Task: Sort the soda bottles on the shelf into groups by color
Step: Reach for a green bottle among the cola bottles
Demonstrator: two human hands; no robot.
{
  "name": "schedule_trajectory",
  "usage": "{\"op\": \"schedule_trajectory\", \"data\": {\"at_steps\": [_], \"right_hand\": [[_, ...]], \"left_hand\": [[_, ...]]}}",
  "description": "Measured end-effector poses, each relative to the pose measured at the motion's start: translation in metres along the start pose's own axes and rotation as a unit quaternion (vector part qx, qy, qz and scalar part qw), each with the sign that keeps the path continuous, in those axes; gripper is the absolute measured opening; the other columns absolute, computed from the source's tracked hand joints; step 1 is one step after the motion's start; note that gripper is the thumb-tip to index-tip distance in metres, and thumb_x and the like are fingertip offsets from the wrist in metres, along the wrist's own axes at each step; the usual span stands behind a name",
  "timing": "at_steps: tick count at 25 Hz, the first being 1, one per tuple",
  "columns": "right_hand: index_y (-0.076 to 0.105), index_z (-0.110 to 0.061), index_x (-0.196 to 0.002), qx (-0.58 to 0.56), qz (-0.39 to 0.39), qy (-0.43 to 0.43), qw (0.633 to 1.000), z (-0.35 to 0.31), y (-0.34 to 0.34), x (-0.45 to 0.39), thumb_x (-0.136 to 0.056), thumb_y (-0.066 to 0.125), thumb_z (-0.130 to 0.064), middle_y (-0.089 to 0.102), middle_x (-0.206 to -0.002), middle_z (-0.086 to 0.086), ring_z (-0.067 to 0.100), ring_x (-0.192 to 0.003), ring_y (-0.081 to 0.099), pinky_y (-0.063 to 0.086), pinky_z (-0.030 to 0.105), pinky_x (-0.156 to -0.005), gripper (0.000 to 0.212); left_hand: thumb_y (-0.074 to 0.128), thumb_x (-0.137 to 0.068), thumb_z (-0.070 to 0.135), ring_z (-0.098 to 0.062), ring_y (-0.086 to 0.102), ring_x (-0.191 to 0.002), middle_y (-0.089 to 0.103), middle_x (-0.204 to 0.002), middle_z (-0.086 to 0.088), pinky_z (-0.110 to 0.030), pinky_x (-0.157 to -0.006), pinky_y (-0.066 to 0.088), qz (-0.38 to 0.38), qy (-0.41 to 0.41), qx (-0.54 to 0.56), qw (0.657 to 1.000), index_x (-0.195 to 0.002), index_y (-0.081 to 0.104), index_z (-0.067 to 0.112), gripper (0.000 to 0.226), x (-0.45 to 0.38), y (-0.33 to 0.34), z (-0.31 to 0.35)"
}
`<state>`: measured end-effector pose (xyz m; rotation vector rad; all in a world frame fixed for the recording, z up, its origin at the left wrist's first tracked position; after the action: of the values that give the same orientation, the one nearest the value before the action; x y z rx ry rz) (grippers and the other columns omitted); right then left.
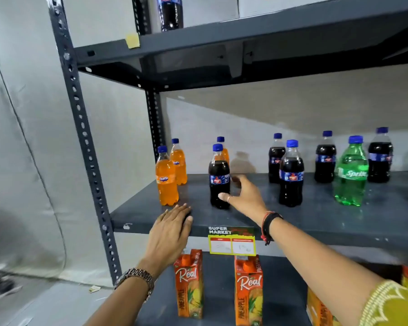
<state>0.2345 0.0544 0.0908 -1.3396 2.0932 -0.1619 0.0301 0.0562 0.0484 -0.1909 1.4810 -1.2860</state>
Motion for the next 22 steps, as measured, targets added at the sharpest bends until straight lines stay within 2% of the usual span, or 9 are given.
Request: {"op": "schedule_trajectory", "data": {"at_steps": [3, 6, 8, 10, 12, 15, 20, 22], "right_hand": [[0.05, -0.012, -0.121, -0.048, -0.011, 0.04, 0.998, 0.007, 0.009, -0.004, -0.067, 0.08, -0.026, 0.059, -0.125, 0.005, 0.019, -0.113, 0.055, 0.042, 0.027, -0.089, 0.063], [0.054, -0.009, -0.117, -0.048, -0.024, 0.042, 0.998, 0.005, 0.01, -0.006, -0.065, 0.081, -0.023, 0.064, -0.12, 0.008, 0.021, -0.107, 0.061, 0.048, 0.032, -0.091, 0.06], [0.057, -0.011, -0.114, -0.029, -0.016, 0.027, 0.999, 0.0, 0.0, -0.002, -0.063, 0.082, -0.025, 0.067, -0.114, 0.005, 0.015, -0.096, 0.063, 0.049, 0.022, -0.08, 0.059], [0.06, -0.014, -0.11, -0.012, -0.011, 0.009, 1.0, 0.001, -0.016, 0.01, -0.061, 0.083, -0.028, 0.067, -0.104, -0.003, 0.003, -0.083, 0.061, 0.043, 0.006, -0.066, 0.057], [0.06, -0.018, -0.11, 0.002, -0.004, -0.003, 1.0, 0.006, -0.041, 0.026, -0.059, 0.084, -0.032, 0.063, -0.094, -0.014, -0.01, -0.077, 0.055, 0.039, 0.001, -0.058, 0.057], [0.061, -0.024, -0.108, 0.011, 0.004, -0.003, 1.0, 0.02, -0.086, 0.052, -0.058, 0.084, -0.036, 0.061, -0.089, -0.023, -0.014, -0.082, 0.056, 0.04, 0.001, -0.063, 0.057], [0.062, -0.024, -0.107, 0.031, 0.064, 0.023, 0.997, 0.051, -0.183, 0.087, -0.056, 0.085, -0.034, 0.066, -0.095, -0.018, -0.007, -0.091, 0.061, 0.044, 0.009, -0.078, 0.057], [0.061, -0.022, -0.109, 0.042, 0.086, 0.04, 0.995, 0.066, -0.22, 0.096, -0.057, 0.085, -0.033, 0.063, -0.093, -0.018, -0.004, -0.09, 0.06, 0.042, 0.007, -0.076, 0.059]], "left_hand": [[0.023, -0.095, 0.041, -0.009, 0.037, -0.134, 0.048, -0.141, 0.004, -0.026, -0.111, 0.018, 0.015, 0.002, -0.005, 1.0, -0.133, 0.049, 0.022, 0.049, -0.002, 0.001, -0.001], [0.025, -0.096, 0.04, -0.009, 0.037, -0.134, 0.049, -0.141, 0.005, -0.029, -0.111, 0.02, 0.013, -0.003, 0.007, 1.0, -0.131, 0.05, 0.024, 0.046, -0.003, 0.002, 0.001], [0.027, -0.096, 0.04, -0.01, 0.037, -0.134, 0.051, -0.139, 0.004, -0.032, -0.111, 0.022, 0.005, -0.005, 0.015, 1.0, -0.131, 0.05, 0.024, 0.045, -0.005, 0.001, 0.005], [0.028, -0.095, 0.04, -0.011, 0.039, -0.133, 0.054, -0.137, 0.003, -0.034, -0.11, 0.027, -0.007, 0.001, 0.025, 1.0, -0.129, 0.051, 0.023, 0.044, -0.008, 0.002, 0.018], [0.03, -0.095, 0.041, -0.013, 0.043, -0.13, 0.056, -0.135, 0.002, -0.036, -0.108, 0.03, -0.014, 0.013, 0.022, 1.0, -0.126, 0.052, 0.023, 0.043, -0.011, 0.003, 0.039], [0.03, -0.094, 0.043, -0.014, 0.045, -0.128, 0.058, -0.132, 0.003, -0.037, -0.106, 0.031, -0.011, 0.03, 0.0, 0.999, -0.125, 0.053, 0.021, 0.045, -0.015, 0.007, 0.075], [0.025, -0.093, 0.047, -0.013, 0.045, -0.127, 0.057, -0.133, 0.004, -0.038, -0.109, 0.028, -0.028, 0.081, -0.028, 0.996, -0.126, 0.052, 0.022, 0.05, -0.015, 0.038, 0.154], [0.023, -0.092, 0.05, -0.014, 0.04, -0.132, 0.051, -0.139, 0.001, -0.038, -0.11, 0.025, -0.036, 0.088, -0.029, 0.995, -0.131, 0.049, 0.021, 0.054, -0.016, 0.052, 0.181]]}}
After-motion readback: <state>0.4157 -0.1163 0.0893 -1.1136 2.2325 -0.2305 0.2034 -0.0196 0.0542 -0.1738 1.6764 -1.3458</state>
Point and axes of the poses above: each hand's wrist, its own x-axis away from the middle knuckle, its own y-axis out of the palm, z = x × y, the point moved 8 cm from there along -x, towards the middle knuckle
